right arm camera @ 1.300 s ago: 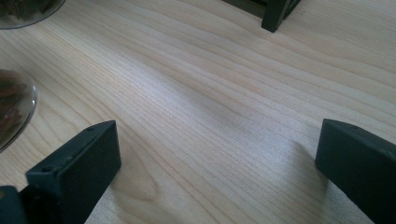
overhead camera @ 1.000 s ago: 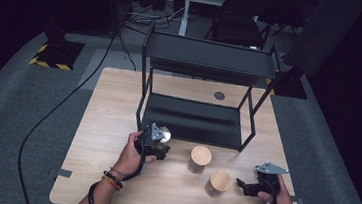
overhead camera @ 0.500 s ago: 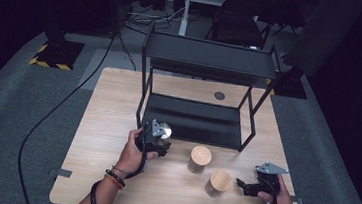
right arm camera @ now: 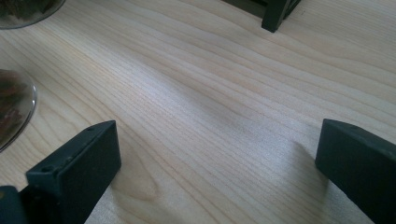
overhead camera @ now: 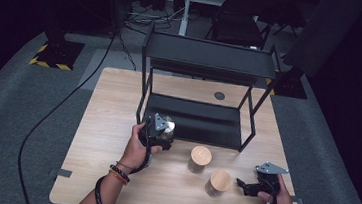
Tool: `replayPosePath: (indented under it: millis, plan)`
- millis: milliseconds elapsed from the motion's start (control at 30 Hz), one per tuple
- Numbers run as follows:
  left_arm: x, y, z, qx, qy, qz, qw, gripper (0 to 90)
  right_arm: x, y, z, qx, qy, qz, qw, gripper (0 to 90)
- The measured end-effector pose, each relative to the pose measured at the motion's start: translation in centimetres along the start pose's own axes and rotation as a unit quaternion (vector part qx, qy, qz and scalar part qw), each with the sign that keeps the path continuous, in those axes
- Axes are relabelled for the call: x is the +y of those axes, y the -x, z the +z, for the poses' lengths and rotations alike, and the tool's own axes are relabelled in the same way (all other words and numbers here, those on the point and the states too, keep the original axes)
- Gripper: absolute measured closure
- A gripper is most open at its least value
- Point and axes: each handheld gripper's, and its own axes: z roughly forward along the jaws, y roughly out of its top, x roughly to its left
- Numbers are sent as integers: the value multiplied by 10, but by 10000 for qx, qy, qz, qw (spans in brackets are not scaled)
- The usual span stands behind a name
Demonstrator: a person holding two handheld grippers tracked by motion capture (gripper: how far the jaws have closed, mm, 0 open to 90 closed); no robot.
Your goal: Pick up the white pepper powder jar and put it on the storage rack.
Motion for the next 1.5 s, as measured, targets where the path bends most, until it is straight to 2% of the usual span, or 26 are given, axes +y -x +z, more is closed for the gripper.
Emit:
replayPosePath:
  millis: [167,400,1000,1500]
  plan:
    - [7,0,4,33,12,-22,10000,297,0,0,0,1,-1,-1,10000,0]
    - [13,-1,13,36,30,-180,9998,297,0,0,0,1,-1,-1,10000,0]
    - [30,-3,27,147,86,-205,9996,297,0,0,0,2,-1,0,10000,0]
    - [44,-7,41,161,87,-245,9995,297,0,0,0,2,0,0,10000,0]
